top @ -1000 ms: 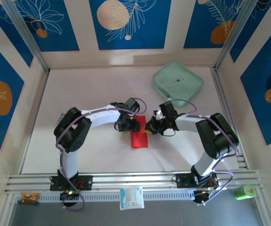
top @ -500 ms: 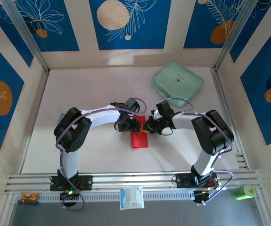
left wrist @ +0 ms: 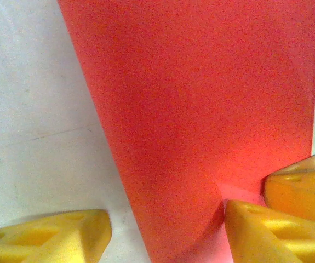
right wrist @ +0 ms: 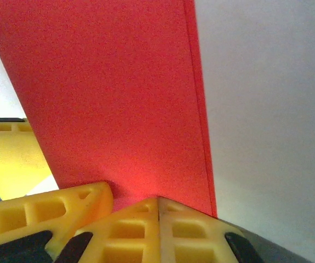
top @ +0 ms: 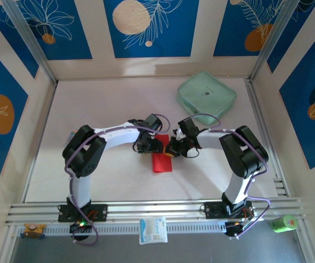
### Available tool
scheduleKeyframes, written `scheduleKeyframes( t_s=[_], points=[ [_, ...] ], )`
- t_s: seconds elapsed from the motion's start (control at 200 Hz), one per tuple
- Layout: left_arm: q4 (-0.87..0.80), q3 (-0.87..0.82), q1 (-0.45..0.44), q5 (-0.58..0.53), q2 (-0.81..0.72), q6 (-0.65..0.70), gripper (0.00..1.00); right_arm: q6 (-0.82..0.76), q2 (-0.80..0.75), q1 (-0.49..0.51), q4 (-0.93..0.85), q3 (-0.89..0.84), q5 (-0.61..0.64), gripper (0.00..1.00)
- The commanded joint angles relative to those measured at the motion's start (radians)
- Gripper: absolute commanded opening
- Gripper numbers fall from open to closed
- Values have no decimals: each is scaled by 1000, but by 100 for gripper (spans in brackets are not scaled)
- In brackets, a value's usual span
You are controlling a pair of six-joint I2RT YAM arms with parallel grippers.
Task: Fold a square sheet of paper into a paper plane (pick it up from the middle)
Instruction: Hold the square sheet of paper at the center of the table.
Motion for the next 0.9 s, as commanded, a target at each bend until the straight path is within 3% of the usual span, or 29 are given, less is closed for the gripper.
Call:
scheduleKeyframes(
  t_s=[0.0, 0.3, 0.425, 0.545, 0.895],
  points=[
    [167, -59, -1, 48, 96, -2, 63, -64, 43, 18, -167, -19, 118, 0],
    [179, -79, 11, 40, -94, -34, 70, -138, 42, 17, -228, 20, 139, 0],
    [198, -95, 49, 74, -186, -47, 75, -132, 45, 18, -263, 40, 171, 0],
    [265, -129, 92, 146, -228, -77, 74, -129, 46, 20, -288, 50, 194, 0],
    [524, -213, 121, 372, -180, -172, 22, -104, 45, 23, -255, 40, 165, 0]
  ],
)
